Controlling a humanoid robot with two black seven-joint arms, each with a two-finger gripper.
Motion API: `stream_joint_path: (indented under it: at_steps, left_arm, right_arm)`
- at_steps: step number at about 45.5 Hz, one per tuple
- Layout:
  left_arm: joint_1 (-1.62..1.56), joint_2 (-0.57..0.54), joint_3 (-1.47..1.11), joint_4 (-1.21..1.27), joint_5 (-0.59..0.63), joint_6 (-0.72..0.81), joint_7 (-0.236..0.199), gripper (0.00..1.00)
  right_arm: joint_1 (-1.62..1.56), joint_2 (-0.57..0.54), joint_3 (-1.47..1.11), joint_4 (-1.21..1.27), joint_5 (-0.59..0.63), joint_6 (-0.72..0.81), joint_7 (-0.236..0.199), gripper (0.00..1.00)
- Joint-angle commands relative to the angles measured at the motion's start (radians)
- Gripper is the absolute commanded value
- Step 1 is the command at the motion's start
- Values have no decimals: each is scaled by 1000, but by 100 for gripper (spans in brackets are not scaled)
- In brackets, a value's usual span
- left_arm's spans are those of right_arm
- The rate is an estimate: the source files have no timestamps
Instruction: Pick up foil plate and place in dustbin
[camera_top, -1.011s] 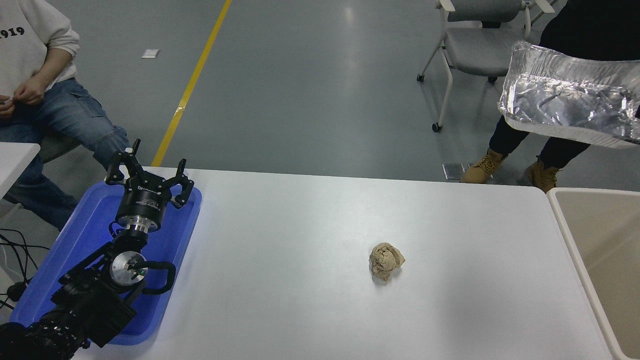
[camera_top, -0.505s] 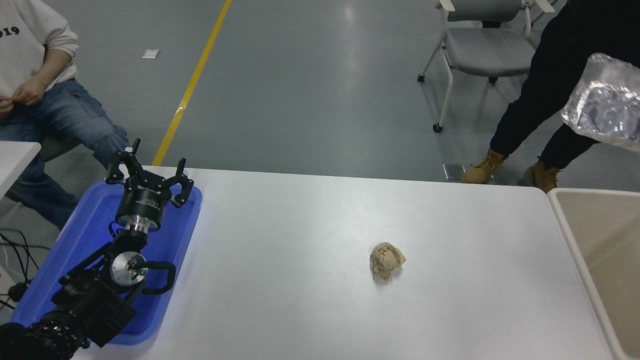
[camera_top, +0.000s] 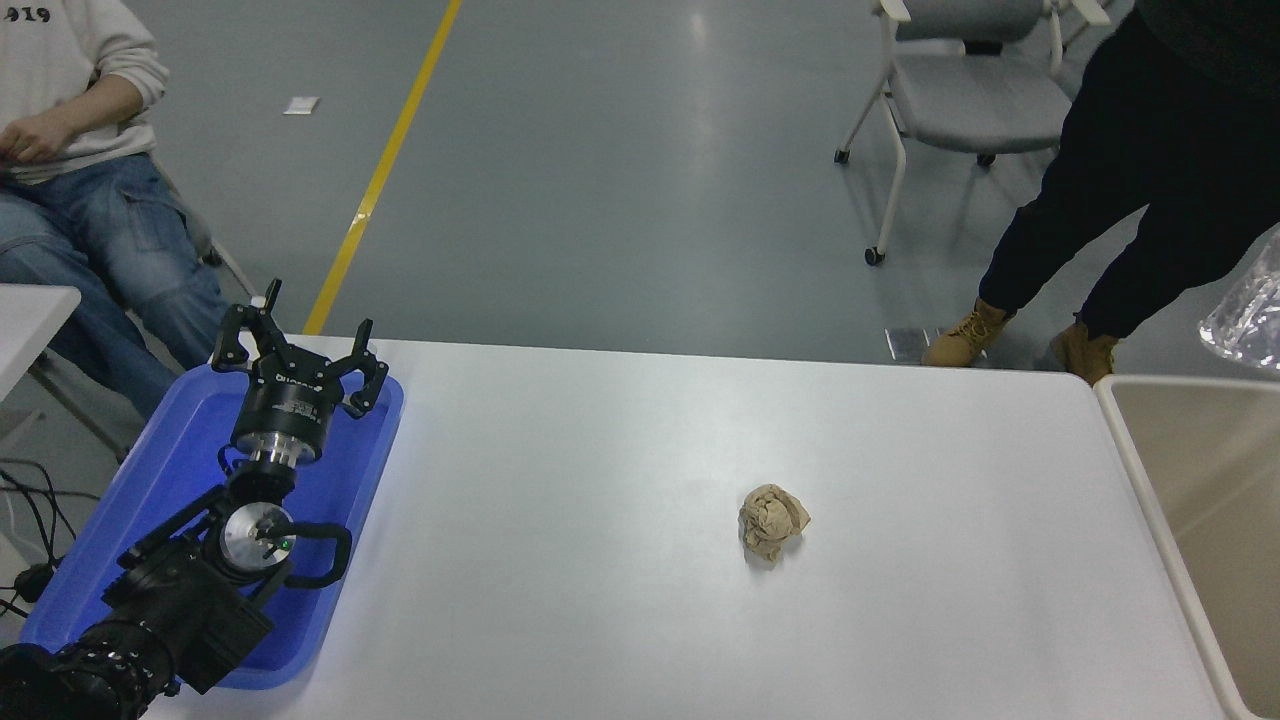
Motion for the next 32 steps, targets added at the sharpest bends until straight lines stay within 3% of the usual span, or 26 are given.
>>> stream_joint_path:
  at_steps: [1, 20, 32]
  left_arm:
    - [0, 0, 0, 0, 1, 0, 0, 100]
    - [0, 0, 0, 0, 0, 0, 0, 100]
    - [0, 0, 0, 0, 0, 1, 0, 100]
  right_arm:
    - [-293, 56, 197, -144, 3, -86, -1, 0]
    - [-481, 158, 335, -193, 3, -172, -1, 0]
    - [-513, 168, 373, -193, 3, -178, -1, 0]
